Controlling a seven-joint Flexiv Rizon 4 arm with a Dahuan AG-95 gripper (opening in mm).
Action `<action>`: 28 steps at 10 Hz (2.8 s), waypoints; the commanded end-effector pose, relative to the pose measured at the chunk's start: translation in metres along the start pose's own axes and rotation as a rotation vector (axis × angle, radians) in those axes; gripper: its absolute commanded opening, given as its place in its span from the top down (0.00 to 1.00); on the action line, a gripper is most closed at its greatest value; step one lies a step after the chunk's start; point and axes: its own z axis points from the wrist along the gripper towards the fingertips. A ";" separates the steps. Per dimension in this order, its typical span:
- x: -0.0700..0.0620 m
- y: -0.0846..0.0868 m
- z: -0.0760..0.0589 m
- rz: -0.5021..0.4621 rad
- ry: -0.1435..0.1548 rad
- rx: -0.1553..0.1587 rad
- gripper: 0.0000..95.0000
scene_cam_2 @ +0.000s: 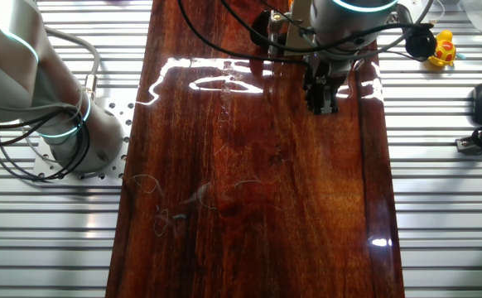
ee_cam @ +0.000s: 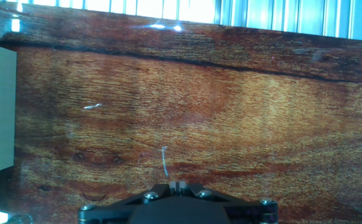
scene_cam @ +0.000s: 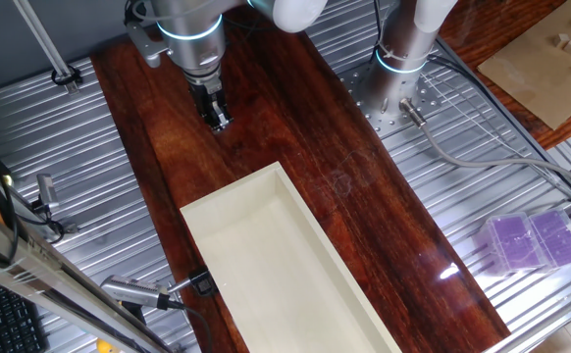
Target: Turn off the water tap
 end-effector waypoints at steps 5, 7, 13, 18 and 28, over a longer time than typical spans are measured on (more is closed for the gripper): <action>0.003 0.000 0.001 -0.020 -0.001 -0.004 1.00; 0.004 0.000 0.002 -0.048 -0.001 -0.003 1.00; 0.005 0.000 0.002 -0.190 0.018 -0.019 1.00; 0.006 0.001 0.001 -0.207 0.022 -0.025 1.00; 0.000 0.070 -0.028 -0.236 0.029 -0.061 1.00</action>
